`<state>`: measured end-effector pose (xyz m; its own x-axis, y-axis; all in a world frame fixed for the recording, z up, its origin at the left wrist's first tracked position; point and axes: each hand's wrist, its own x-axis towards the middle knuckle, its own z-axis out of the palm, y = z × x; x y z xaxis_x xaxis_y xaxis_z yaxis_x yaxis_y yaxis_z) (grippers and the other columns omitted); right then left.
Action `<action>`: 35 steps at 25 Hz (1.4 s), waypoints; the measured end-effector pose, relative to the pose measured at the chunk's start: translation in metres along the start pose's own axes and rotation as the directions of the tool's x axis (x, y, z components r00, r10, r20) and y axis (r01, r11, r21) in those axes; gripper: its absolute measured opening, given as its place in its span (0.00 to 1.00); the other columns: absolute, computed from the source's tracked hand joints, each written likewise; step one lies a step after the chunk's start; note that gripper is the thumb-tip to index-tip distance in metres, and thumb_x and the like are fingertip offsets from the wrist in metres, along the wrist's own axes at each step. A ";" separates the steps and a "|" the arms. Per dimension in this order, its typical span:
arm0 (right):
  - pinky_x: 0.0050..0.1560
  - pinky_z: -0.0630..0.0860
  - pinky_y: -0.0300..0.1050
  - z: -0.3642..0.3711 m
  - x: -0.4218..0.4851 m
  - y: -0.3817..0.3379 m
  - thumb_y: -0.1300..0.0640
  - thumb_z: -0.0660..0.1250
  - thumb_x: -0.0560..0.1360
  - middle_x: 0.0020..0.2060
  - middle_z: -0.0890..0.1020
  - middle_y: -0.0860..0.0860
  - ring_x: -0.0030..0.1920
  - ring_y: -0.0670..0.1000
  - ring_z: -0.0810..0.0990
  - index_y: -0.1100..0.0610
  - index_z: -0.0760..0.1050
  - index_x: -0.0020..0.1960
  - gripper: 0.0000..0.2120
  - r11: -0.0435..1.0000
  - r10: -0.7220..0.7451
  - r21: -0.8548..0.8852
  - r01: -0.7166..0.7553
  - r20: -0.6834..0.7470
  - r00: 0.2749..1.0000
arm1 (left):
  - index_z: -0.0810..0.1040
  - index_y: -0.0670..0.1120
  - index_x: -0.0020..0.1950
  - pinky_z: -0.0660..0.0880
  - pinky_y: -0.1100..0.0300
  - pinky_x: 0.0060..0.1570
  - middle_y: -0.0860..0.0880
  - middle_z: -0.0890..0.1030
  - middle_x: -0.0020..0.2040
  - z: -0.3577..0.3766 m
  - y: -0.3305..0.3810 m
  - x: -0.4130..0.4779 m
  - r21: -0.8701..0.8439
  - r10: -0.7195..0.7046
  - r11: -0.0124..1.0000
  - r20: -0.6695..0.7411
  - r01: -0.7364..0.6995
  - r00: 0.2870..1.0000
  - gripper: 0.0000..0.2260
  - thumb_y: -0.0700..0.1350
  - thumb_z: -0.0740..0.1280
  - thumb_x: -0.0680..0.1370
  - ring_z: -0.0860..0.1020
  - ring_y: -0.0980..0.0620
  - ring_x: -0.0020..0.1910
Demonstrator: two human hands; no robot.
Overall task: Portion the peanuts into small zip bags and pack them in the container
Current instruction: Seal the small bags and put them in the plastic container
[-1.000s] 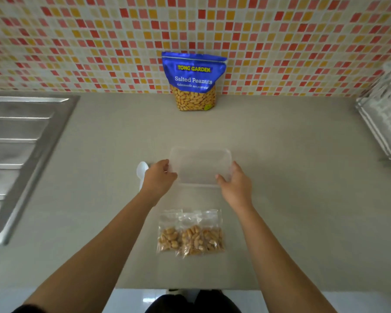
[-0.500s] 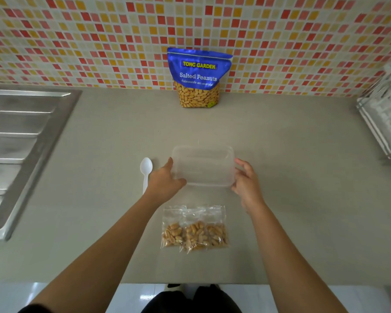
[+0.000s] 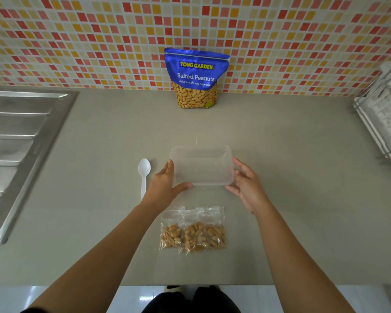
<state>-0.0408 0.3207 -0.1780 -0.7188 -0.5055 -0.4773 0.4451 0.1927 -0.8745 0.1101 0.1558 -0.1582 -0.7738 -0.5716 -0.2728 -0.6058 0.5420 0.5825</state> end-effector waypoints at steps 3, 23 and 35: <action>0.53 0.76 0.47 -0.002 -0.001 -0.003 0.68 0.55 0.79 0.49 0.81 0.46 0.56 0.51 0.78 0.51 0.65 0.70 0.23 1.000 -0.001 0.005 0.001 0.038 0.999 | 0.56 0.41 0.74 0.68 0.52 0.66 0.39 0.71 0.68 0.000 -0.003 0.001 -0.012 0.024 1.000 -0.014 -0.024 1.000 0.43 0.59 0.71 0.69 0.70 0.42 0.66; 0.63 0.73 0.48 -0.002 0.004 0.006 0.68 0.65 0.74 0.67 0.72 0.56 0.62 0.41 0.71 0.55 0.66 0.71 0.27 0.954 -0.159 -0.259 0.153 -0.002 0.987 | 0.64 0.38 0.72 0.73 0.48 0.58 0.38 0.70 0.70 0.003 -0.010 -0.006 0.159 0.134 0.982 -0.216 -0.101 0.967 0.22 0.48 0.57 0.81 0.75 0.38 0.62; 0.63 0.67 0.39 0.009 -0.013 -0.017 0.46 0.63 0.76 0.64 0.76 0.53 0.62 0.48 0.75 0.55 0.63 0.71 0.27 0.890 -0.272 -0.423 0.167 -0.201 0.941 | 0.78 0.35 0.55 0.78 0.54 0.36 0.36 0.83 0.44 -0.033 -0.015 0.005 0.177 0.319 0.947 -0.621 -0.268 0.716 0.10 0.37 0.62 0.78 0.82 0.38 0.37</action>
<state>-0.0343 0.3168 -0.1564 -0.9048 -0.3590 -0.2289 0.0505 0.4435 -0.8949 0.1213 0.1247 -0.1433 -0.6325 -0.6192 0.4654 -0.3991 0.7755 0.4893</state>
